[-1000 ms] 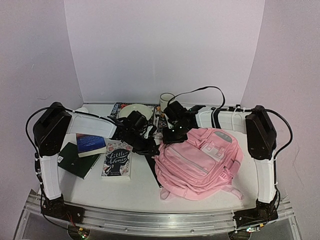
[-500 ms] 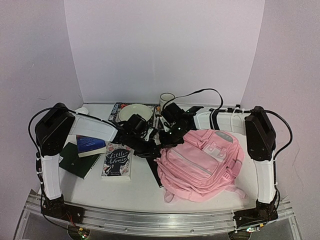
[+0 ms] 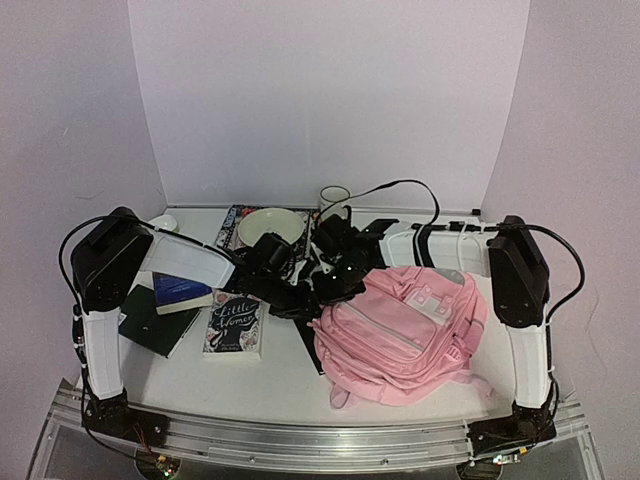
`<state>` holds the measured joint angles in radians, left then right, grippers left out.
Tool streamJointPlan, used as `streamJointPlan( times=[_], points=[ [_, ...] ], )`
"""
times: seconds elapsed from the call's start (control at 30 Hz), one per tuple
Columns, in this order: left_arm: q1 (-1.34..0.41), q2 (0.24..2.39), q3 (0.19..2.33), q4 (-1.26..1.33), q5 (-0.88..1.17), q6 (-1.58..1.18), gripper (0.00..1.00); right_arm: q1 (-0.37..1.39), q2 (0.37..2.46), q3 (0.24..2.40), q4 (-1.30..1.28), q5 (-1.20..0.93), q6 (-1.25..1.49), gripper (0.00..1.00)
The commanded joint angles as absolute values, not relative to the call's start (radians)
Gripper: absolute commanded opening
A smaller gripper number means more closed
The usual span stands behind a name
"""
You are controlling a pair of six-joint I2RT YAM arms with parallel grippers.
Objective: Pack the student bag
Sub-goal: Zip the upper front pocket of the student bag.
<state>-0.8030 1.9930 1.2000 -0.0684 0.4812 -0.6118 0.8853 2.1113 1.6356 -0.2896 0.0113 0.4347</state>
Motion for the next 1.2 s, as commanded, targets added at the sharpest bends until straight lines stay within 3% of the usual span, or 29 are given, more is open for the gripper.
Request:
streamJointPlan(
  times=[0.0,0.13,0.57,1.03,1.17],
  points=[
    [-0.799,1.987,1.179,-0.015,0.5,-0.635,0.1,0.895,2.108,1.622,-0.385,0.048,0.394,0.17],
    [-0.798,1.981,1.174,-0.005,0.493,-0.637,0.0,0.908,2.098,1.613,-0.381,0.032,0.363,0.0],
    [-0.752,1.968,1.247,-0.014,0.474,-0.614,0.0,0.97,1.88,1.416,-0.277,-0.098,0.18,0.0],
    [-0.676,2.023,1.532,-0.192,0.413,-0.46,0.0,0.977,1.769,1.281,-0.252,-0.187,0.097,0.0],
    [-0.676,1.98,1.492,-0.207,0.394,-0.474,0.23,0.977,1.767,1.313,-0.187,-0.114,0.117,0.0]
  ],
)
